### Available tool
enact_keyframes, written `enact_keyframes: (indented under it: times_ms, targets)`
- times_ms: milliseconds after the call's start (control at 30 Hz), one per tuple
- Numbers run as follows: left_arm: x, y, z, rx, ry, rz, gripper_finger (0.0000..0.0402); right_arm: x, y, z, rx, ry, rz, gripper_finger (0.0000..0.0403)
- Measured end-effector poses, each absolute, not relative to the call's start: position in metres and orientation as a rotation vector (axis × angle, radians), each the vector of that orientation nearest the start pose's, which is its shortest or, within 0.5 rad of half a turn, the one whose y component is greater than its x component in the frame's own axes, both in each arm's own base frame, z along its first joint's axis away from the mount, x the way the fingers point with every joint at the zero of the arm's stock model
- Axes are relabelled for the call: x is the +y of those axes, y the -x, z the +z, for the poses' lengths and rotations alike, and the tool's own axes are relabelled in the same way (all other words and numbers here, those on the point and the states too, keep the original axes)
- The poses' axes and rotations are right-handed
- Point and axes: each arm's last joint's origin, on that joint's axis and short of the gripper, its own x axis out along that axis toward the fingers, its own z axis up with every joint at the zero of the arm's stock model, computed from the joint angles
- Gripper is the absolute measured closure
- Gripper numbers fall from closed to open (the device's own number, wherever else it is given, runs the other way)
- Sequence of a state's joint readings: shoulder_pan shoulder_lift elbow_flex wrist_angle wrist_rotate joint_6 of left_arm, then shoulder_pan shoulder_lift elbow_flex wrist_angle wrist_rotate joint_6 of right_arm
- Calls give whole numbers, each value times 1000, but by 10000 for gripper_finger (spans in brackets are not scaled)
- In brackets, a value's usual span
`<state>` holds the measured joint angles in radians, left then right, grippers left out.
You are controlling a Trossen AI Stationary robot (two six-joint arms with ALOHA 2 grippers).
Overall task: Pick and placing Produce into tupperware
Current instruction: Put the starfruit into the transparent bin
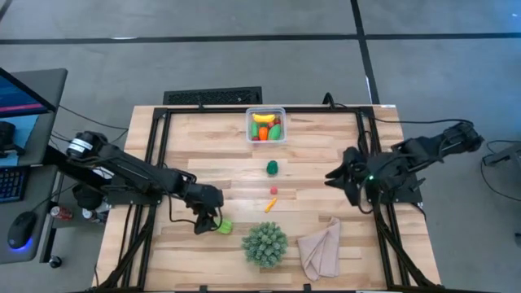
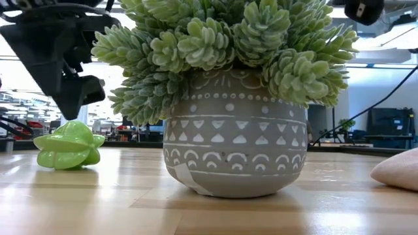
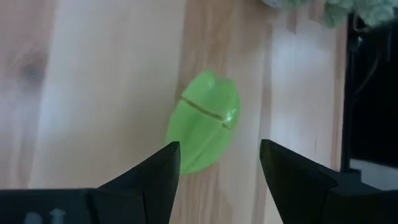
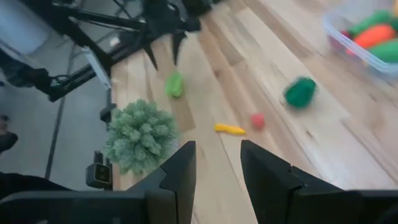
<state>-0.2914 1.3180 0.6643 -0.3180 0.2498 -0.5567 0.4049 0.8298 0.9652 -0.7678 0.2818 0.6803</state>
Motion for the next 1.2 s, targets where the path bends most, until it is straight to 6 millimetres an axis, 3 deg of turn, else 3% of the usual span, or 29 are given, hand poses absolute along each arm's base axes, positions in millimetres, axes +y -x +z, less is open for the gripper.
enact_keyframes:
  times_ms: [167, 633, 967, 1200]
  targets:
    - [-83, -227, 177, 1082, 389, -299, 176, 61, -153, 326, 592, -409, -51, 285]
    - [-80, -231, 178, 981, 184, -254, 115, 64, -155, 321, 587, -404, -41, 285]
    - [-89, -251, 152, 963, 89, -369, 104, 64, -155, 321, 581, -375, -56, 285]
    - [-90, -253, 142, 1035, 97, -356, 105, 64, -155, 321, 582, -375, -56, 285]
